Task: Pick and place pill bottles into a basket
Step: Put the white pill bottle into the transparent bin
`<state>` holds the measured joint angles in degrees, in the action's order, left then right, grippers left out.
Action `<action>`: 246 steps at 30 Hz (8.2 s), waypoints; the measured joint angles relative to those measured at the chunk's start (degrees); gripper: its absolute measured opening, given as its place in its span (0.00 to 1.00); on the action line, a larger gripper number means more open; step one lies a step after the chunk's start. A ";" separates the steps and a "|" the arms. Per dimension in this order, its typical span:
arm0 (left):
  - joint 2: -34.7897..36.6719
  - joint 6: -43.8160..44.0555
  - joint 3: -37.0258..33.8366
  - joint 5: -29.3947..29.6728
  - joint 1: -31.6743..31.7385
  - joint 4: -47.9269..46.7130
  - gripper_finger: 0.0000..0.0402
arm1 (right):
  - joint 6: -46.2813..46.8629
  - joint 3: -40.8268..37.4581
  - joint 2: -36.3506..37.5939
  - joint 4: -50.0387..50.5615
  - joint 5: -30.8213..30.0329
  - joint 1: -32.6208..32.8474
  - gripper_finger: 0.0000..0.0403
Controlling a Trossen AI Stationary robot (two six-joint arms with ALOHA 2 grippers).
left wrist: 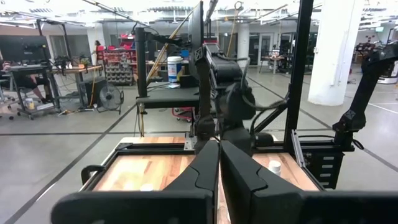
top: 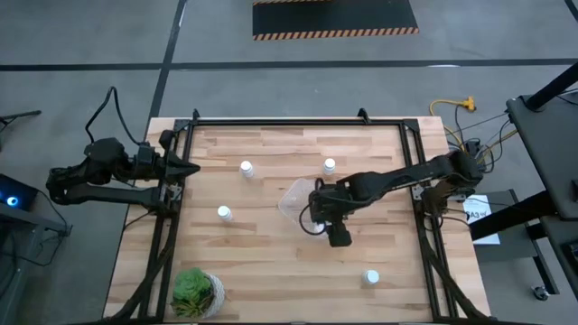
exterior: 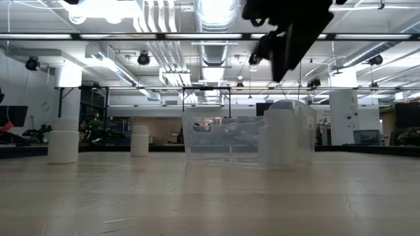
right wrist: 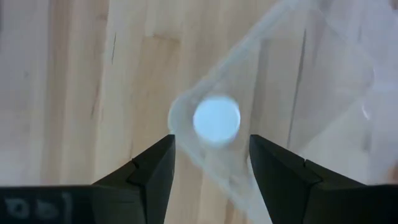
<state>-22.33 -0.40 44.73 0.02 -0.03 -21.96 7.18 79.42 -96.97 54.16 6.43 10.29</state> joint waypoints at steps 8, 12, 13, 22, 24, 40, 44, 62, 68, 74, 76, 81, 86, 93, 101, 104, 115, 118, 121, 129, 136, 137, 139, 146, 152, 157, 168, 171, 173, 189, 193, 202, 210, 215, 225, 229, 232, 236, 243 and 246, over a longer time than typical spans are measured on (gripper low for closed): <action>0.00 0.00 0.00 0.00 0.01 0.00 0.00 | 9.31 -1.19 7.57 1.19 -0.39 3.49 0.49; 0.00 0.00 -0.02 0.00 0.02 0.00 0.00 | 12.56 -1.97 10.42 1.09 -0.41 6.59 0.49; 0.00 0.00 -0.01 -0.01 0.02 0.00 0.00 | 13.09 -2.24 10.91 1.16 -0.41 7.55 0.49; 0.00 0.00 -0.02 0.01 0.02 0.00 0.00 | 24.01 -5.35 12.55 1.85 -0.72 16.75 0.49; 0.00 0.00 0.00 0.01 0.00 0.00 0.00 | 28.01 -5.46 12.55 1.88 -2.52 18.91 0.49; 0.00 0.00 0.00 -0.01 0.00 0.00 0.00 | 54.77 -7.40 12.59 4.47 -14.40 34.69 0.48; 0.00 0.00 -0.02 0.01 0.00 0.00 0.00 | 59.62 -9.36 12.44 4.38 -14.37 37.86 0.48; 0.00 0.00 -0.01 0.01 0.00 0.00 0.00 | 55.36 -12.50 7.24 2.11 -14.23 41.35 0.48; 0.00 0.00 -0.02 0.00 0.00 0.00 0.00 | 52.63 -14.16 7.24 -0.74 -15.45 41.31 0.48; 0.00 0.00 0.00 0.00 0.00 0.00 0.00 | 51.37 -16.35 7.24 -4.77 -15.34 41.31 0.48; 0.00 0.00 0.00 -0.01 0.00 0.00 0.00 | 51.04 -17.11 7.24 -5.79 -15.20 41.31 0.48; 0.00 0.00 -0.02 0.00 0.00 0.00 0.00 | 50.85 -17.97 7.24 -6.18 -15.15 41.07 0.48; 0.00 0.00 0.00 -0.01 0.00 0.00 0.00 | 48.86 -18.06 7.24 -6.81 -15.01 40.69 0.48; 0.00 0.00 0.00 -0.01 0.00 0.00 0.00 | 46.75 -18.10 7.25 -7.15 -15.10 40.09 0.48; 0.00 0.00 0.00 -0.01 0.00 0.00 0.00 | 46.14 -19.09 7.26 -9.07 -15.38 39.67 0.48; 0.00 0.00 0.00 -0.01 0.00 0.00 0.00 | 46.14 -19.52 7.28 -10.16 -15.14 39.67 0.48; 0.00 0.00 -0.01 -0.01 0.01 0.00 0.00 | 45.37 -21.44 7.28 -12.12 -13.46 39.67 0.48; 0.00 0.00 -0.02 -0.01 0.00 0.00 0.00 | 45.09 -22.33 7.28 -13.10 -12.57 39.67 0.48; 0.00 0.00 -0.01 0.00 0.01 0.00 0.00 | 45.09 -22.56 7.28 -13.13 -12.45 39.67 0.48; 0.00 0.00 -0.01 -0.01 0.01 0.00 0.00 | 44.70 -22.97 7.28 -14.40 -12.45 39.65 0.48; 0.00 0.00 -0.02 -0.01 0.02 0.00 0.00 | 45.01 -23.88 7.28 -16.25 -12.47 39.38 0.48; 0.00 0.00 0.00 0.00 0.02 0.00 0.00 | 45.11 -24.05 7.28 -16.29 -12.47 39.28 0.48; 0.00 0.00 -0.01 0.01 0.02 0.00 0.00 | 45.11 -24.29 7.28 -16.30 -12.47 39.05 0.48; 0.00 0.00 -0.01 -0.01 0.02 0.00 0.00 | 44.91 -25.16 7.30 -17.81 -12.58 38.06 0.44; 0.00 0.00 -0.01 0.00 0.02 0.00 0.00 | 42.30 -25.13 7.35 -18.26 -12.58 37.48 0.36; 0.00 0.00 0.00 0.00 0.00 0.00 0.00 | 39.84 -25.01 7.35 -18.07 -12.27 36.11 0.36; 0.00 0.00 -0.02 0.01 0.02 0.00 0.00 | 32.65 -23.48 7.65 -14.95 -7.69 28.78 0.36; 0.00 0.00 -0.01 0.01 0.02 0.00 0.00 | 31.31 -23.05 7.71 -14.52 -5.82 26.09 0.36; 0.00 0.00 0.00 -0.01 0.02 0.00 0.00 | 30.24 -22.56 7.75 -13.53 -4.97 24.43 0.36; 0.00 0.00 0.00 0.01 0.02 0.00 0.00 | 22.20 -15.73 11.13 -0.69 -5.26 14.42 0.36; 0.00 0.00 0.00 -0.01 0.02 0.00 0.00 | 18.18 -13.52 11.51 0.61 -5.46 11.35 0.36; 0.00 0.00 -0.01 -0.01 0.02 0.00 0.00 | 10.41 -8.57 11.52 4.10 -6.61 3.29 0.36; 0.00 0.00 0.00 0.01 0.02 0.00 0.00 | 2.97 -4.57 11.52 5.61 -6.61 -2.70 0.36; 0.00 0.00 0.00 -0.01 0.02 0.00 0.00 | 0.52 -3.40 10.53 5.61 -6.60 -6.18 0.36; 0.00 0.00 -0.02 0.00 0.00 0.00 0.00 | -4.50 3.06 2.82 5.03 -6.66 -8.64 0.36; 0.00 0.00 0.00 0.00 0.02 0.00 0.00 | -6.19 4.59 -0.53 4.65 -6.81 -8.64 0.36; 0.00 0.00 -0.01 0.01 0.02 0.00 0.00 | -6.70 4.22 -1.72 3.19 -6.68 -8.68 0.36; 0.00 0.00 0.00 0.01 0.00 -0.01 0.00 | -6.82 3.31 -2.66 0.86 -6.72 -9.16 0.36; 0.00 0.00 -0.02 -0.01 0.01 0.00 0.00 | -7.19 0.92 -2.58 -2.59 -6.86 -9.24 0.36; 0.00 0.00 0.00 -0.01 0.00 0.00 0.00 | -7.19 -1.09 -2.58 -3.55 -6.88 -9.23 0.36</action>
<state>-22.33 -0.40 44.73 0.01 -0.03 -21.96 -0.01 78.33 -99.55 50.61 -0.45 1.06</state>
